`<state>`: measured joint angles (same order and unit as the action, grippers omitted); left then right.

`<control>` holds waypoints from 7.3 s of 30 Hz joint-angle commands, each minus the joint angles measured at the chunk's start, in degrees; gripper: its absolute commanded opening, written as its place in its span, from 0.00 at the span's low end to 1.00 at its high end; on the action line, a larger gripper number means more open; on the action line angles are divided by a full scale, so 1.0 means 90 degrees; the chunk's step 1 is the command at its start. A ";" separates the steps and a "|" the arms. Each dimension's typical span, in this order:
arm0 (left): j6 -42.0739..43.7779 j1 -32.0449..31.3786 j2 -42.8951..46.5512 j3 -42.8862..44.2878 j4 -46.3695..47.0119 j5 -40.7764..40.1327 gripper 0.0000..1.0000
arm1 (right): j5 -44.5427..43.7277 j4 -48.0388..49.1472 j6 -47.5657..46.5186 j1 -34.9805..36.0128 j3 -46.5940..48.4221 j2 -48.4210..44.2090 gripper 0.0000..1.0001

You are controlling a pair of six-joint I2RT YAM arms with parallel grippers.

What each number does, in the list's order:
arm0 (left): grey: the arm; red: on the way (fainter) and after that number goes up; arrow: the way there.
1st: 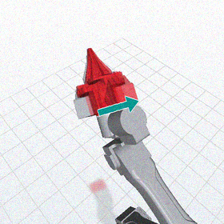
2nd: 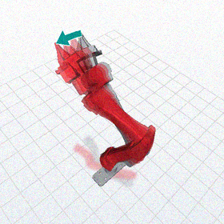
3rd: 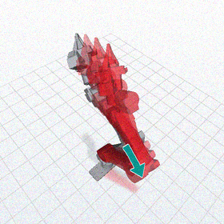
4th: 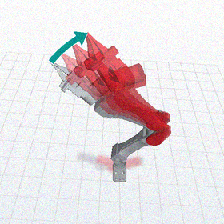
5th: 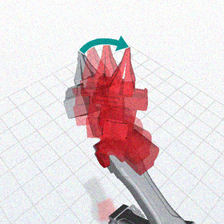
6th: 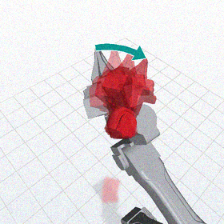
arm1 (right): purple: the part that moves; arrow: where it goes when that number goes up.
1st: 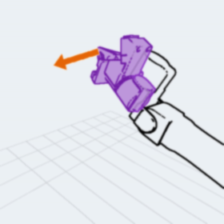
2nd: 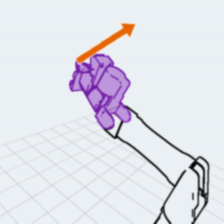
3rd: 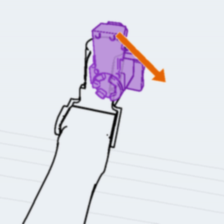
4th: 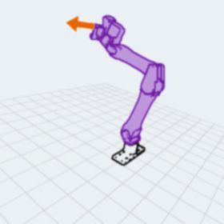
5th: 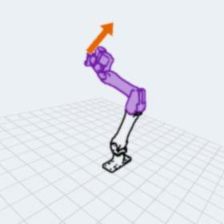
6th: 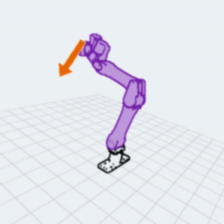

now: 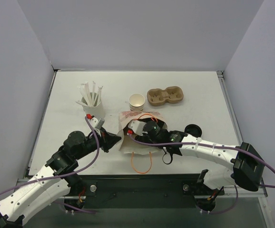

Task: Pack the takeout coffee

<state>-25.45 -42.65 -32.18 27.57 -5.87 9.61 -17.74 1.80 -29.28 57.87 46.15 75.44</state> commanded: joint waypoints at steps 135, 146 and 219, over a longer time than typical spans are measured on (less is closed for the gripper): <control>-0.0785 -0.0007 -0.1658 0.3567 -0.3450 -0.0862 0.13 | 0.0018 -0.3599 0.2862 0.0680 0.2479 0.0094 0.61; -0.0376 -0.0007 -0.1853 0.4104 -0.3381 -0.1282 0.35 | -0.0148 -0.3540 0.2784 0.0494 0.3289 0.0319 0.58; 0.1509 0.2552 -0.6668 0.6507 -0.2434 -0.2952 0.22 | -0.0617 -0.4829 0.4230 -0.0463 0.3310 -0.3167 1.00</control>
<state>-13.04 -19.55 -92.92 85.95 -29.74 -15.14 -20.97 -41.25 9.50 53.98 75.00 47.03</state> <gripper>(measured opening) 0.349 0.999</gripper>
